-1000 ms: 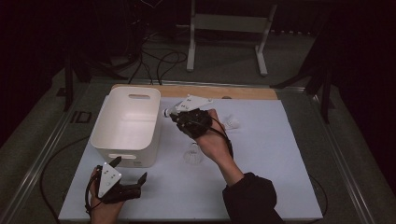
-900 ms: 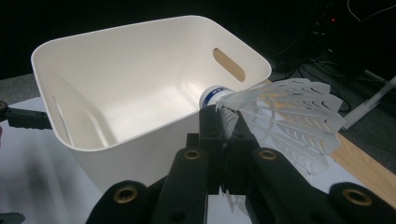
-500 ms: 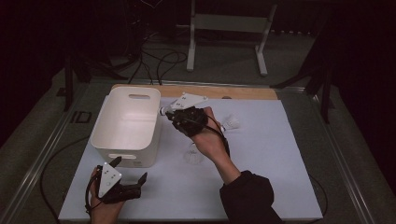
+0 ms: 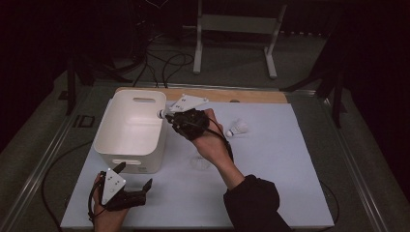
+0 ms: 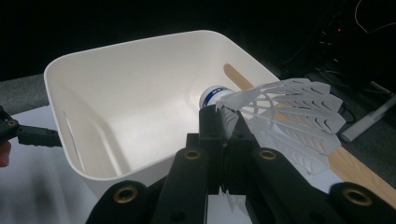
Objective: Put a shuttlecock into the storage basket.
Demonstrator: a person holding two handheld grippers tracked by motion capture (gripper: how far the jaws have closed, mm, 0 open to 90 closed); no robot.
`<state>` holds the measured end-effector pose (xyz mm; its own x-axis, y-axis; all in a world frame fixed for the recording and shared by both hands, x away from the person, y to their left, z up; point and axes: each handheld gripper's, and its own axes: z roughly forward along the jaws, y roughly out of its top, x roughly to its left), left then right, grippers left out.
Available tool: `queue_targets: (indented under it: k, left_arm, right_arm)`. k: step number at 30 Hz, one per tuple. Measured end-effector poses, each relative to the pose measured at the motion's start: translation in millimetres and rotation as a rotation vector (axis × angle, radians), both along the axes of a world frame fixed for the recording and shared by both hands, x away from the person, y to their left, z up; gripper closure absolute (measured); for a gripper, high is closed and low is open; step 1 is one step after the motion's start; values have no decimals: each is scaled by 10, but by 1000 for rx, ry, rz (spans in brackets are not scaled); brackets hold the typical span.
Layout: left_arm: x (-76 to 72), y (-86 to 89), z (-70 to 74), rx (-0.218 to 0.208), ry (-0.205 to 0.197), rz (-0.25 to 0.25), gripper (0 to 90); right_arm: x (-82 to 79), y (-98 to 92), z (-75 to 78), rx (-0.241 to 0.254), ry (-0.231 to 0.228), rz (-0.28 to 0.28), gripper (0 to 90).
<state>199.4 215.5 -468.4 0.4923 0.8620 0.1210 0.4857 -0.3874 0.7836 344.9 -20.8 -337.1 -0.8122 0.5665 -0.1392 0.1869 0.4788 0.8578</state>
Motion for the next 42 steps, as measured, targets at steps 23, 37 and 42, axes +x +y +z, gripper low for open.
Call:
queue_targets:
  k: [23,37,42]
  left_arm:
    - [-5,6,4,-5,1,-1,5]
    - [-8,14,5,-3,1,1,5]
    - [-8,12,8,5,5,1,5]
  right_arm:
    - [-2,302,48,-13,-24,43,883]
    - [25,389,-22,-17,20,79,275]
    - [59,291,-8,0,25,29,135]
